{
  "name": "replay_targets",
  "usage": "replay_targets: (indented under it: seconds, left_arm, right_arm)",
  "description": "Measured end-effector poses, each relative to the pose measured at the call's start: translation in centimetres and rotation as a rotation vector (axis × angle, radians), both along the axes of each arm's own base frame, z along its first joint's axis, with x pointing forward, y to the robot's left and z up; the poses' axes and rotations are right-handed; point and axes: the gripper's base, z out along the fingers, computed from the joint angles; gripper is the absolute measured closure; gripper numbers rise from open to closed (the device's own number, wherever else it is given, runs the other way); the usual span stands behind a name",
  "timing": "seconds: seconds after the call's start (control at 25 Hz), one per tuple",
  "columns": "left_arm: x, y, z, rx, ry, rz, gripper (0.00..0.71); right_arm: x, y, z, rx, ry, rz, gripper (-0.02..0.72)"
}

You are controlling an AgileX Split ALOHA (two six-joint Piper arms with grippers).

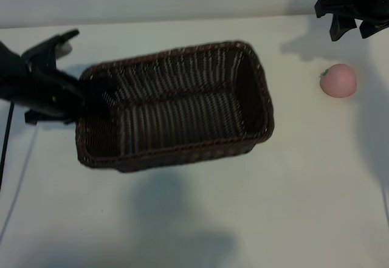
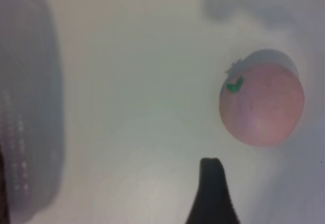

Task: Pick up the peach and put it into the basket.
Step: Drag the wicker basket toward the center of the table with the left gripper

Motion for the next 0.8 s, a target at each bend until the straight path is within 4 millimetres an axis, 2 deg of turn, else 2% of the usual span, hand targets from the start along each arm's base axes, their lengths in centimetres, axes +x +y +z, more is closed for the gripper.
replay_targets:
  seconds: [0.24, 0.36, 0.56, 0.8]
  left_arm:
    - [2.6, -0.6, 3.3, 0.002, -0.065, -0.085, 0.613]
    - [4.3, -0.7, 3.9, 0.023, -0.060, -0.108, 0.615]
    - [7.1, -1.4, 3.1, 0.029, -0.049, -0.123, 0.615]
    - [9.3, -4.4, 1.1, 0.019, -0.018, -0.173, 0.616]
  right_arm:
    - [0.0, 0.1, 0.0, 0.018, 0.004, -0.003, 0.196]
    - [0.0, 0.2, 0.0, 0.023, 0.005, -0.003, 0.196]
    - [0.0, 0.2, 0.0, 0.024, 0.005, -0.004, 0.196]
    - [0.0, 0.2, 0.0, 0.024, 0.006, -0.004, 0.196]
